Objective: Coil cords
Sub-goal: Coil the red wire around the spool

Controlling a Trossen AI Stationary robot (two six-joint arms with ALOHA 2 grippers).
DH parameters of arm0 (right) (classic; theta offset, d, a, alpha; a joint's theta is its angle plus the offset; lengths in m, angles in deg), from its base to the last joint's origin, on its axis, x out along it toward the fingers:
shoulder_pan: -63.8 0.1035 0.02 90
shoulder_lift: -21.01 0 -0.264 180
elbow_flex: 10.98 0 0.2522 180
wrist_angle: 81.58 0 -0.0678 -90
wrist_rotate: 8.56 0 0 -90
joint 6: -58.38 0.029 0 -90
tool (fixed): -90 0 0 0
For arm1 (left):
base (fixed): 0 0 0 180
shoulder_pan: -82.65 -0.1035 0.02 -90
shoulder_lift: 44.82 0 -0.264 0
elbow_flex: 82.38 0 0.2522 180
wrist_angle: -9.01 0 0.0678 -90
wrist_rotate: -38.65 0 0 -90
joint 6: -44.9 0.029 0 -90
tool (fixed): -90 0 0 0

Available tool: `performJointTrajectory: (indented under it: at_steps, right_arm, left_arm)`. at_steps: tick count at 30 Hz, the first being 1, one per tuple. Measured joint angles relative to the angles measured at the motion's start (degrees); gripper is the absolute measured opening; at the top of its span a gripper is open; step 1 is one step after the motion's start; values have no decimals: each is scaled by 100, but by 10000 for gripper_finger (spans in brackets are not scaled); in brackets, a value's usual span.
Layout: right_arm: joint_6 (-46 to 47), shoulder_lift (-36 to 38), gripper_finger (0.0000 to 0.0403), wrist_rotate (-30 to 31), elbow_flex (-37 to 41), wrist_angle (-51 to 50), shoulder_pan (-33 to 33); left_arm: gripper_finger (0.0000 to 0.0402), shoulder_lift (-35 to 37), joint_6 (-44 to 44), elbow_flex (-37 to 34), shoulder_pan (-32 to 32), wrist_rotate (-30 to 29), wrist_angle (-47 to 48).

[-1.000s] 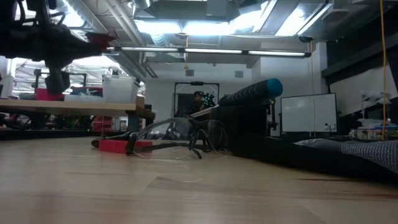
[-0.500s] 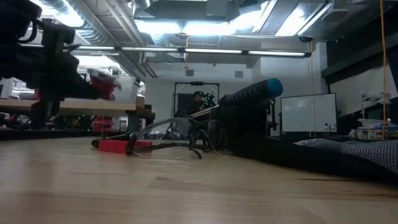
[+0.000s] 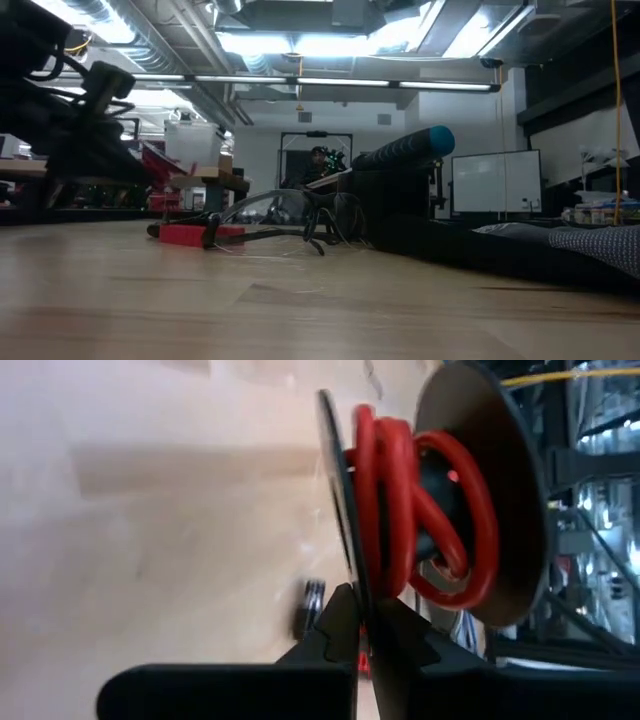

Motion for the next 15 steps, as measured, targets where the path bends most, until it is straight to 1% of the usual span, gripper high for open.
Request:
performJointTrajectory:
  at_steps: [10,15]
  right_arm:
    - [-2,0,200,1,0,-29,0]
    - [-76,0,200,2,0,-192,0]
  left_arm:
    - [0,-290,-1448,-2,0,993,80]
    - [0,-493,-1937,-2,0,1128,101]
